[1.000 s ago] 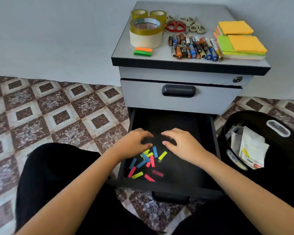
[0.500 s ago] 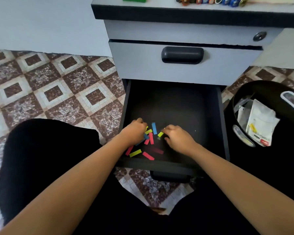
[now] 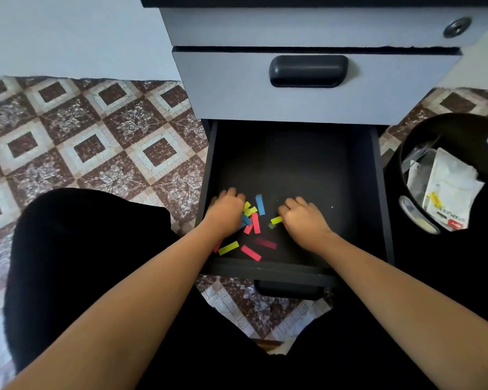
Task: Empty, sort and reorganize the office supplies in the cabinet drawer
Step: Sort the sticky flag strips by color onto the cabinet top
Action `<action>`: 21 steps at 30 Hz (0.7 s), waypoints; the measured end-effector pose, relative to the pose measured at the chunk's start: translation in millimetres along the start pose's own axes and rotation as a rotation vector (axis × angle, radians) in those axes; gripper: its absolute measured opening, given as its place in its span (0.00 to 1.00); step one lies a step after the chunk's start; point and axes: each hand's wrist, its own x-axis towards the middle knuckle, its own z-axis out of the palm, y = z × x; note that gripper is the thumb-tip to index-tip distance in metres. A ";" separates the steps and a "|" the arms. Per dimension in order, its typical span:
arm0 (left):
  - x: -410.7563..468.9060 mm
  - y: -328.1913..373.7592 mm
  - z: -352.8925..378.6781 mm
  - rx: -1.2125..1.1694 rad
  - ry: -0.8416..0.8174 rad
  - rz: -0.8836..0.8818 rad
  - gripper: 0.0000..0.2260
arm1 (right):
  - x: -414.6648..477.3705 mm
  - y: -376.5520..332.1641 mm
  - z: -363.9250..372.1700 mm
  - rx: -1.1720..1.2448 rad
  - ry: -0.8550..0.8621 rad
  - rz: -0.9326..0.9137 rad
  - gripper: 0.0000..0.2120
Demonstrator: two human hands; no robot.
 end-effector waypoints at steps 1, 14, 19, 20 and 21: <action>0.6 -0.1 0.4 -0.013 0.006 -0.002 0.14 | -0.3 0.3 0.9 0.018 0.007 0.015 0.13; 5.4 -3.2 0.8 -0.280 -0.102 -0.033 0.10 | 1.8 8.8 -9.6 0.525 -0.052 0.155 0.10; 4.8 -2.7 -1.0 -0.333 -0.110 -0.035 0.08 | 4.2 10.8 -13.4 0.590 -0.070 0.176 0.08; 4.5 -2.4 -0.8 -0.338 -0.108 -0.033 0.08 | 5.0 10.8 -13.5 0.603 -0.072 0.186 0.08; 4.0 -2.1 -0.5 -0.344 -0.102 -0.033 0.08 | 5.9 10.9 -13.4 0.619 -0.077 0.198 0.08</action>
